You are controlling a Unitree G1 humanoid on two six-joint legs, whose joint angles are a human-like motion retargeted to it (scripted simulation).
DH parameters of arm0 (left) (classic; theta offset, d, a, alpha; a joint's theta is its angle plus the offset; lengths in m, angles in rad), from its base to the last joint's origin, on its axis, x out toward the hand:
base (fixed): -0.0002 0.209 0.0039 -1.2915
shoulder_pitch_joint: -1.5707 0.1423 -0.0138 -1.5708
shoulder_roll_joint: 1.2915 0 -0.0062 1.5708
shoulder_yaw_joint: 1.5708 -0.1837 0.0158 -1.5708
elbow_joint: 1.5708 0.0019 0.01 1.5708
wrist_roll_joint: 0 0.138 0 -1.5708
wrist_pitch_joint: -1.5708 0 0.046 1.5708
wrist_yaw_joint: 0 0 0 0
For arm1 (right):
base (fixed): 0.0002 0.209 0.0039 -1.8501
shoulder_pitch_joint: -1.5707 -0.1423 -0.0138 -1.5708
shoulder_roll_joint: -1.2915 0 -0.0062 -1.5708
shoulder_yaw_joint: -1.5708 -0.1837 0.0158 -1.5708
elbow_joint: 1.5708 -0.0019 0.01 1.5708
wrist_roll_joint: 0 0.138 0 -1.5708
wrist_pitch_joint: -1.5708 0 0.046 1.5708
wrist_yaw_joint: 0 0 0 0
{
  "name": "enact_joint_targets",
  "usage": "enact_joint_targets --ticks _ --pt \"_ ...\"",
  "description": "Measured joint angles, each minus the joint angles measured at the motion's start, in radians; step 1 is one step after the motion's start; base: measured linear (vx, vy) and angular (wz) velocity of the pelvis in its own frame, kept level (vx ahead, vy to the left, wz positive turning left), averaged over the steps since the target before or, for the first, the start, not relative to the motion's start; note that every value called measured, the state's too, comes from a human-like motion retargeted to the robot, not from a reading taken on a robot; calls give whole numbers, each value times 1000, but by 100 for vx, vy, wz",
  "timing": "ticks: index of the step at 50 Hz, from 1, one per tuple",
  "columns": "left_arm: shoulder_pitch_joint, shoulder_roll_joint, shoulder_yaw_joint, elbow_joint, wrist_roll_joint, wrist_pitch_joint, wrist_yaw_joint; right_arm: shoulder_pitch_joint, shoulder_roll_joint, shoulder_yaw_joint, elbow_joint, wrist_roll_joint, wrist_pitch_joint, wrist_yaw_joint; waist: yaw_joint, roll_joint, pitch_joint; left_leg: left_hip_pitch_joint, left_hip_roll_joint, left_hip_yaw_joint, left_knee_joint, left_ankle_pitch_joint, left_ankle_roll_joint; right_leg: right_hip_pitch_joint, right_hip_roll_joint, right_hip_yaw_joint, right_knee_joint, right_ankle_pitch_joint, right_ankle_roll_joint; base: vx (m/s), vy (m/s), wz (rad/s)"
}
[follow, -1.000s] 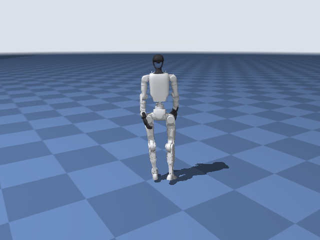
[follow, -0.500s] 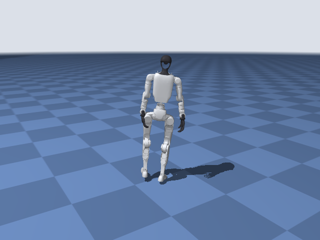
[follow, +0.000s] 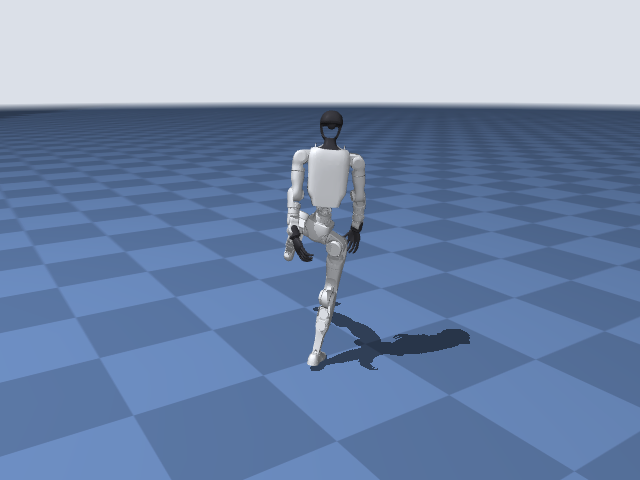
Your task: In place motions
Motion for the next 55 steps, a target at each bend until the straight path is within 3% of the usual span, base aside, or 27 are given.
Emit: enact_joint_targets --ticks 3,7,15,17,20,25,27,33,40,43,45,48,52,55 --pt "6 -1 2 -7 18 0 -4 28 -4 11 7 -39 -4 -22 -59 35 -90 58 -13 31 30 0 0 -12 45 -49 -42 14 9 10 7 83" --pt "18 14 -8 -27 35 -8 15 106 0 -28 90 -59 18 -29 -143 83 -264 148 -40 17 156 2 23 -49 115 -140 -125 45 13 15 3 104" --pt "17 58 -2 -38 -1 1 34 255 -14 -186 399 3 186 -58 -372 89 -562 447 -302 -151 439 48 298 -107 98 -283 -230 66 70 14 14 109" --pt "-5 72 -2 -55 1 9 28 301 -25 -234 432 82 218 -62 -437 117 -610 573 -338 -217 322 85 303 -109 118 -321 -254 66 85 2 19 131" --pt "-49 85 -25 -92 18 16 16 378 -36 -331 436 194 223 -71 -489 183 -665 723 -274 -124 37 -54 264 -117 183 -381 -277 58 100 -3 21 122" --pt "-118 82 -82 -154 44 -12 -12 429 -37 -390 436 351 257 -120 -560 195 -747 697 -270 -156 -131 -4 223 -152 161 -502 -308 61 143 -14 28 121" --pt "-142 85 -103 -173 54 -22 -24 408 -27 -382 436 370 262 -135 -560 182 -739 673 -304 -217 -112 3 258 -151 144 -525 -319 74 150 -24 35 30" --pt "-118 80 -102 -199 68 -46 -10 302 13 -316 363 236 192 -30 -427 119 -683 723 -341 -141 -107 -4 286 -147 91 -477 -306 121 154 -16 29 -99" --pt "-46 55 -9 -31 56 30 -43 263 23 -200 62 6 73 67 -465 144 -707 726 -383 -187 -98 -12 334 -179 38 -513 -218 156 167 -10 26 0" --pt "-19 41 8 -26 88 117 -112 253 -19 -181 18 -123 31 -4 -442 168 -708 721 -372 -199 -78 -19 340 -266 32 -462 -50 209 124 -5 29 -10" --pt "-13 46 -4 -23 112 112 -175 261 -57 -179 22 -201 15 -97 -439 192 -696 720 -357 -210 -61 -17 342 -326 47 -415 65 222 77 -9 25 24" --pt "-42 70 -48 -27 123 129 -197 311 -88 -213 68 -249 47 -235 -471 212 -665 729 -354 -230 -40 -7 353 -391 46 -455 59 208 59 -10 17 78" --pt "-91 91 -127 -78 82 126 -108 409 -84 -314 173 -157 86 -260 -555 248 -572 764 -329 -269 -9 1 356 -528 45 -528 -79 200 48 -1 12 83" --pt "-140 97 -190 -155 32 85 -61 456 -79 -393 248 -17 95 -160 -632 293 -417 812 -287 -272 28 -2 368 -683 58 -489 -162 182 0 -16 22 54"
